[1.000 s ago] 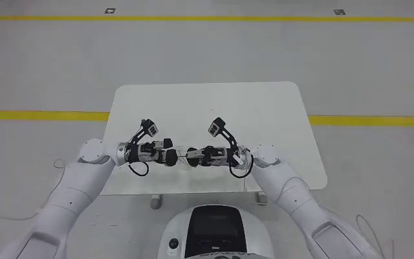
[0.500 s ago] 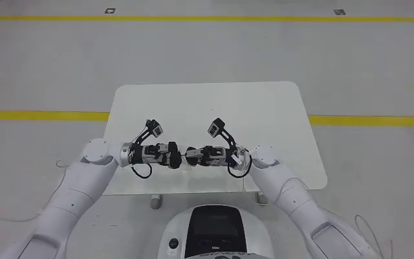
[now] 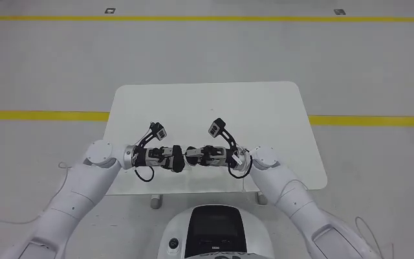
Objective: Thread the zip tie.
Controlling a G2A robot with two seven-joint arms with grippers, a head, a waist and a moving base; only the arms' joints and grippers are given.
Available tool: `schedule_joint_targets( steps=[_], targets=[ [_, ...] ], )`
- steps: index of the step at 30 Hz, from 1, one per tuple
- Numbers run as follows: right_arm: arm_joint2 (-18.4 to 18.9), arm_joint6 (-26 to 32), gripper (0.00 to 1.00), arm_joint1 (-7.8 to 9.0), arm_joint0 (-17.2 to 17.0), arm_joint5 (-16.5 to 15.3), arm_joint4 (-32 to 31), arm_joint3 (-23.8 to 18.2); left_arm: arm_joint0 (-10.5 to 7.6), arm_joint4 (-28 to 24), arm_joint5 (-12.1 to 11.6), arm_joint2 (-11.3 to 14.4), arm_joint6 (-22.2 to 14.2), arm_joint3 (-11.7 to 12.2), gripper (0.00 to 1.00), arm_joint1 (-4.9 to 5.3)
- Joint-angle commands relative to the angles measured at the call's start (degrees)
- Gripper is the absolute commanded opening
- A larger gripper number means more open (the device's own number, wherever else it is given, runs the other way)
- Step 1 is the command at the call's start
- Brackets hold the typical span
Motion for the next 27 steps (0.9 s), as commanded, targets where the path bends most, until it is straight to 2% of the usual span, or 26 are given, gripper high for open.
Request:
schedule_joint_targets(
  steps=[1, 4, 5, 6, 7, 8, 21, 27],
  targets=[
    [0.0, 0.19, 0.0, 0.03, 0.01, 0.27, 0.12, 0.12, 0.12, -0.57, -0.08, -0.07, -0.16, -0.02, 0.88, -0.02],
    [-0.18, 0.22, 0.0, 0.0, 0.22, 0.62, 0.01, 0.49, 0.11, -0.75, -0.08, -0.1, -0.43, 0.09, 0.82, -0.02],
    [-0.3, 0.16, 0.0, 0.0, 0.37, 0.87, -0.25, 0.71, 0.11, -0.85, -0.07, -0.13, -0.59, 0.18, 0.77, -0.02],
    [-0.38, 0.02, 0.0, 0.0, 0.51, 1.04, -0.55, 0.87, 0.09, -0.88, -0.08, -0.17, -0.66, 0.26, 0.7, -0.01],
    [-0.48, -0.2, 0.0, 0.0, 0.63, 1.22, -0.93, 1.07, 0.07, -0.93, -0.12, -0.24, -0.72, 0.34, 0.57, 0.0],
    [-0.62, -0.5, 0.0, 0.01, 0.78, 1.44, -1.5, 1.27, 0.07, -1.09, -0.21, -0.38, -0.81, 0.34, 0.5, 0.02],
    [-0.99, -3.45, 0.0, 0.58, 1.17, 3.91, -7.04, 1.11, 0.49, -0.27, 0.05, -1.0, 0.08, 0.21, 0.36, 0.24],
    [-0.67, -3.75, 0.0, 0.92, 0.9, 4.64, -7.84, 0.74, 0.42, -0.11, 0.32, -0.89, 0.34, 0.36, 0.35, 0.2]
  ],
)
